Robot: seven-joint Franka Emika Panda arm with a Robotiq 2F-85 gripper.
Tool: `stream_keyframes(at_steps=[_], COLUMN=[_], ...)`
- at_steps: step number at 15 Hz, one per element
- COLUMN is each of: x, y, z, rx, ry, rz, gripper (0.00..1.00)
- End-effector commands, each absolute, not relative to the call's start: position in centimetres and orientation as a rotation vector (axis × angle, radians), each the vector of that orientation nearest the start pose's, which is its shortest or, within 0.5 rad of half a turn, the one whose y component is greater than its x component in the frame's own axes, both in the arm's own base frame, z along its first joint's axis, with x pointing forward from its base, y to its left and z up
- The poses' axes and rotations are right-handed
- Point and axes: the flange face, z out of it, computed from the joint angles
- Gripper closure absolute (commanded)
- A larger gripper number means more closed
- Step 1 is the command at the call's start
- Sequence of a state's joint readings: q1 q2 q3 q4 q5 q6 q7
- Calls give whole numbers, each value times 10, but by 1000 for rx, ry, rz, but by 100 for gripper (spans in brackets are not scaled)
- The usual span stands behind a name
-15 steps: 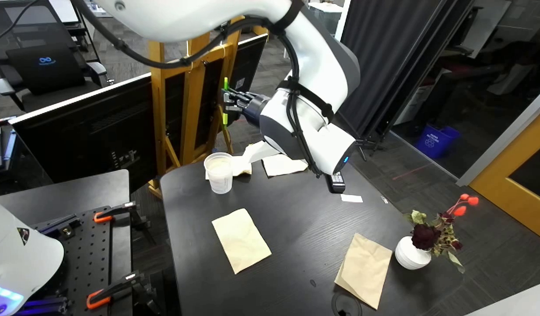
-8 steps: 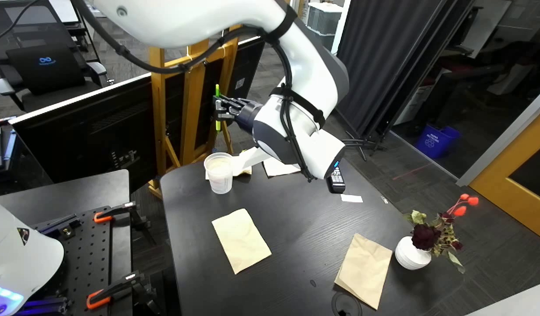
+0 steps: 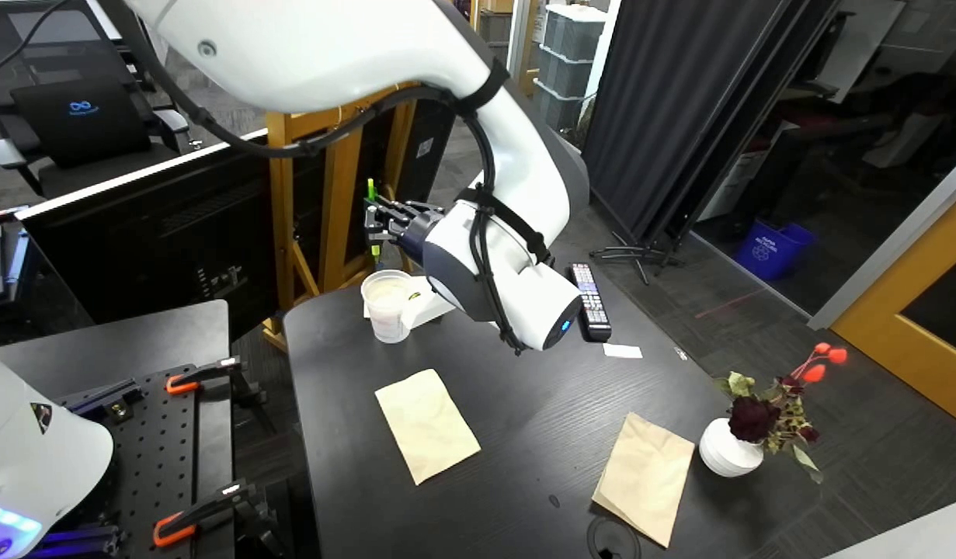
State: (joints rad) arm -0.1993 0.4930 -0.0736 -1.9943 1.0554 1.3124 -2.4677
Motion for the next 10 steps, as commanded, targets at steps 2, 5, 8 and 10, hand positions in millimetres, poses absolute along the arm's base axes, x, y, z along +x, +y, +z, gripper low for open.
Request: stream_keyframes(at_steps=[2, 5, 8, 10], x=[511, 511, 511, 511], y=[-31, -31, -30, -29], z=[215, 205, 197, 192], rx=[-1184, -1210, -1239, -1260], ry=[-1421, -1443, -1450, -1455], rz=[-875, -880, -850, -825], gripper=[96, 96, 96, 96])
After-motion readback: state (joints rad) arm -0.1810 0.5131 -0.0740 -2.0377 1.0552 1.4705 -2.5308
